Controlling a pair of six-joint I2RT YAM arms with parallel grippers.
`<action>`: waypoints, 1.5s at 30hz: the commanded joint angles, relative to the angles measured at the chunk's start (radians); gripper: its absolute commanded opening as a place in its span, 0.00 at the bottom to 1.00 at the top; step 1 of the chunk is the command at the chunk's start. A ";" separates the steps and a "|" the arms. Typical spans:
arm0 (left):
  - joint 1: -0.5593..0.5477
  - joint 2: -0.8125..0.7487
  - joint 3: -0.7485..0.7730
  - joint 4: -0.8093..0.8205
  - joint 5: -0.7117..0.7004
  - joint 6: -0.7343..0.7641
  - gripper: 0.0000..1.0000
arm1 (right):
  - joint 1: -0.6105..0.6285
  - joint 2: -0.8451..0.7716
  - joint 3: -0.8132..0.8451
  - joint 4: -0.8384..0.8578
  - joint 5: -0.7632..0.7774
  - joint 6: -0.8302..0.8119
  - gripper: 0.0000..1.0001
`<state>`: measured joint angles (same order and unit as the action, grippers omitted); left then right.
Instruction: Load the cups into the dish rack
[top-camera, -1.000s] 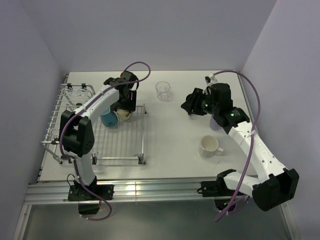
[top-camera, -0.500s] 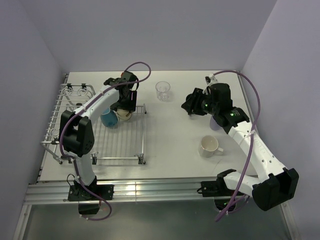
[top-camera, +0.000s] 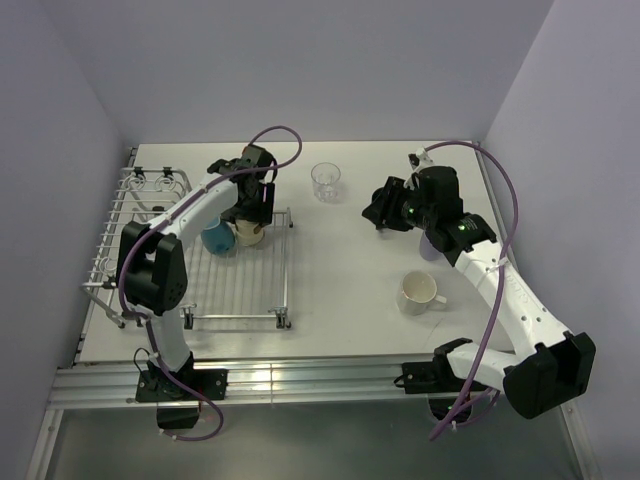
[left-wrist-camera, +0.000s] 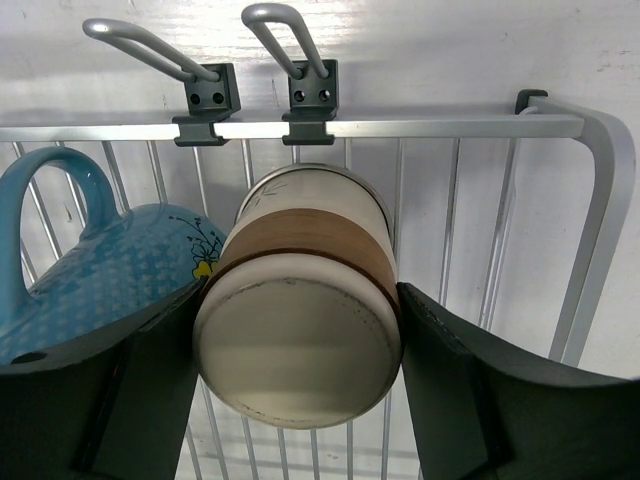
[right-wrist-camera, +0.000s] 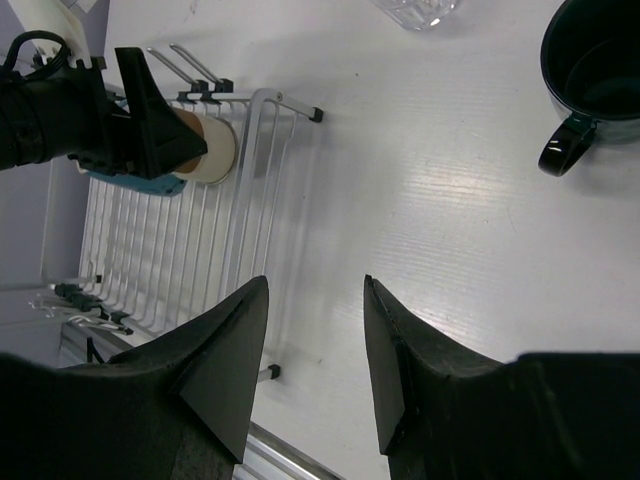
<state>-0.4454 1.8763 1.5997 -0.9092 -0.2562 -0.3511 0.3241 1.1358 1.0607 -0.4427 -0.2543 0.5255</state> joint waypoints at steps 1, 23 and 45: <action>-0.003 -0.026 -0.026 -0.007 0.026 0.015 0.77 | -0.007 0.002 0.005 0.018 0.010 -0.018 0.51; -0.004 -0.132 0.063 0.001 0.043 0.021 0.99 | -0.005 0.015 0.045 -0.021 0.078 -0.045 0.51; -0.107 -0.410 0.075 0.108 0.161 -0.005 0.99 | -0.003 -0.142 -0.034 -0.346 0.406 0.044 0.56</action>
<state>-0.5415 1.5131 1.7088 -0.8654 -0.1356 -0.3382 0.3225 1.0664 1.0267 -0.7097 0.0914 0.5308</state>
